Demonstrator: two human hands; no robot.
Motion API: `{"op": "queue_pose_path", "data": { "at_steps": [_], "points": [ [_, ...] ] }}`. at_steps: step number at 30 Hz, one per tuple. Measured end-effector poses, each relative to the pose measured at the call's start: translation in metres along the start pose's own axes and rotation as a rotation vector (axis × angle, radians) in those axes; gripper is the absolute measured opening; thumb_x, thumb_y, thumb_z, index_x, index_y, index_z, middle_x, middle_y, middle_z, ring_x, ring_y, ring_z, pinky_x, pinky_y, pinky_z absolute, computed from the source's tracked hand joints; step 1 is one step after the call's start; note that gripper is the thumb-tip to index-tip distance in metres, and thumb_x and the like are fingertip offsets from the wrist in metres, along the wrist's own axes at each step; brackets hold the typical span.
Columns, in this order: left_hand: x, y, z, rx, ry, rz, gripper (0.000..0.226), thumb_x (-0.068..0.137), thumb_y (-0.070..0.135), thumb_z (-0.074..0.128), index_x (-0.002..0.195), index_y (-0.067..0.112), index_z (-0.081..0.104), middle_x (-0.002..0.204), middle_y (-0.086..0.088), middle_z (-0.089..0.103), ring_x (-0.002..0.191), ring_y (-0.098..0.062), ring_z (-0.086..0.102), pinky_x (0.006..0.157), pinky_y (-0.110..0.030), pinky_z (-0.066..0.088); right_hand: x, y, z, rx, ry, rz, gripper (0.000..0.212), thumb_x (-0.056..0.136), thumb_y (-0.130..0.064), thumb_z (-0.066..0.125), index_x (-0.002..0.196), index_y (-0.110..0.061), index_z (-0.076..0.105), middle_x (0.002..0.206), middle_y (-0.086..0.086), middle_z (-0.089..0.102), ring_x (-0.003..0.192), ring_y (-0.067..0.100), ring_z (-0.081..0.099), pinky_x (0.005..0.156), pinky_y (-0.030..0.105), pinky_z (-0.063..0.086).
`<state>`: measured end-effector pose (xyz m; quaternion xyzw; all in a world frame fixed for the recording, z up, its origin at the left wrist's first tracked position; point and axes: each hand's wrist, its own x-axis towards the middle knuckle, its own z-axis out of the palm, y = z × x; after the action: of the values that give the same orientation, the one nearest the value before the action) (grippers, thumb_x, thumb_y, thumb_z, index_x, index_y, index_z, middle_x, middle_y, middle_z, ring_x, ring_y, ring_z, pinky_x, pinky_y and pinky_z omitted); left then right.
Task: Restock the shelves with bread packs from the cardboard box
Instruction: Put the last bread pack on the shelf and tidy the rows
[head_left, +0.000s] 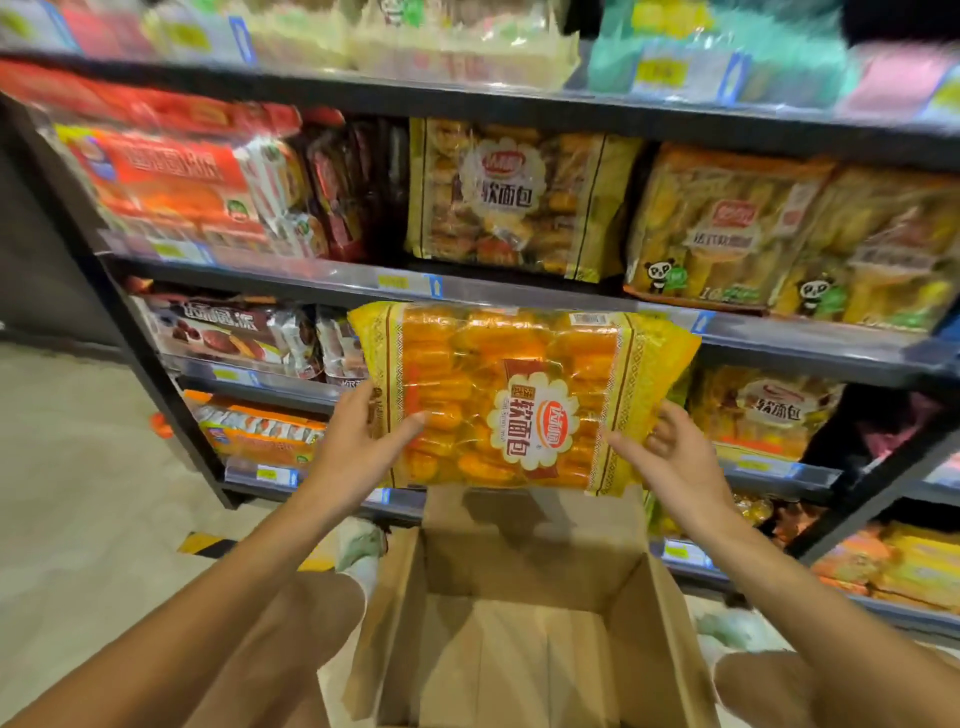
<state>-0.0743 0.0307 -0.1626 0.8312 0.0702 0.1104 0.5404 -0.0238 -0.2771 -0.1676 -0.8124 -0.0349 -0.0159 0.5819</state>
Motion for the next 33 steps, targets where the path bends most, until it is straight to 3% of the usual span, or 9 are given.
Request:
{"op": "queue_pose_path", "data": {
  "at_steps": [5,8,11,15,18,23,28,31,33],
  "points": [
    [0.012,0.037,-0.017,-0.138,0.143,0.12,0.045,0.096,0.021,0.064,0.108,0.054,0.036,0.108,0.035,0.039,0.105,0.007,0.044,0.102,-0.028,0.034,0.023,-0.042,-0.001,0.013,0.099,-0.18,0.059,0.086,-0.014,0.076,0.139,-0.014,0.05,0.122,-0.007,0.065,0.109,-0.003,0.06,0.088,0.007,0.05],
    [0.029,0.047,-0.028,-0.205,0.227,0.205,0.047,0.096,0.02,0.064,0.128,0.046,0.042,0.122,0.03,0.048,0.111,0.015,0.048,0.099,-0.02,0.037,0.035,-0.064,0.001,0.056,0.167,-0.243,0.062,0.081,-0.022,0.08,0.136,-0.019,0.051,0.123,-0.005,0.067,0.114,0.009,0.064,0.105,0.035,0.05],
    [0.043,0.063,-0.034,-0.26,0.321,0.265,0.059,0.095,0.022,0.066,0.147,0.027,0.037,0.136,0.024,0.048,0.127,0.005,0.045,0.107,-0.017,0.036,0.043,-0.085,0.007,0.088,0.219,-0.287,0.082,0.073,-0.043,0.085,0.141,-0.023,0.043,0.129,-0.001,0.064,0.12,0.015,0.062,0.106,0.044,0.049],
    [0.059,0.081,-0.035,-0.282,0.394,0.303,0.066,0.096,0.019,0.065,0.15,0.026,0.029,0.149,0.013,0.04,0.133,0.008,0.037,0.11,-0.009,0.027,0.057,-0.106,0.014,0.167,0.308,-0.366,0.061,0.08,-0.019,0.083,0.128,-0.03,0.046,0.123,-0.01,0.063,0.114,0.008,0.062,0.105,0.037,0.05],
    [0.08,0.081,-0.039,-0.33,0.421,0.342,0.034,0.09,0.017,0.065,0.111,0.035,0.047,0.113,0.002,0.055,0.102,-0.004,0.055,0.099,-0.027,0.046,0.073,-0.116,0.017,0.272,0.326,-0.403,0.06,0.079,-0.011,0.083,0.116,-0.043,0.048,0.121,-0.016,0.064,0.115,0.005,0.063,0.104,0.034,0.05],
    [0.109,0.087,-0.036,-0.429,0.404,0.274,0.025,0.096,0.005,0.058,0.118,0.011,0.048,0.104,0.004,0.057,0.089,0.003,0.056,0.085,-0.026,0.045,0.101,-0.116,0.017,0.35,0.359,-0.4,0.061,0.078,-0.009,0.083,0.119,-0.041,0.052,0.126,-0.005,0.066,0.12,0.012,0.062,0.107,0.045,0.048],
    [0.13,0.088,-0.034,-0.42,0.347,0.297,0.054,0.095,0.003,0.058,0.143,0.016,0.037,0.12,0.015,0.057,0.103,0.013,0.054,0.093,-0.012,0.042,0.123,-0.112,0.023,0.281,0.396,-0.348,0.066,0.081,-0.01,0.082,0.136,-0.02,0.047,0.13,-0.003,0.063,0.118,0.009,0.061,0.097,0.019,0.048],
    [0.149,0.081,-0.034,-0.334,0.265,0.26,0.069,0.091,0.014,0.066,0.149,0.028,0.03,0.143,0.006,0.048,0.131,-0.009,0.047,0.11,-0.03,0.037,0.137,-0.106,0.025,0.183,0.442,-0.255,0.068,0.085,-0.013,0.078,0.142,-0.016,0.04,0.13,-0.002,0.06,0.115,0.011,0.059,0.093,0.021,0.044],
    [0.162,0.074,-0.032,-0.2,0.232,0.173,0.055,0.088,0.023,0.069,0.134,0.033,0.041,0.145,0.002,0.039,0.138,-0.022,0.037,0.114,-0.043,0.033,0.146,-0.099,0.025,0.109,0.437,-0.173,0.067,0.089,-0.017,0.075,0.143,-0.012,0.035,0.125,0.001,0.059,0.113,0.017,0.058,0.092,0.028,0.044]
  ]
}}
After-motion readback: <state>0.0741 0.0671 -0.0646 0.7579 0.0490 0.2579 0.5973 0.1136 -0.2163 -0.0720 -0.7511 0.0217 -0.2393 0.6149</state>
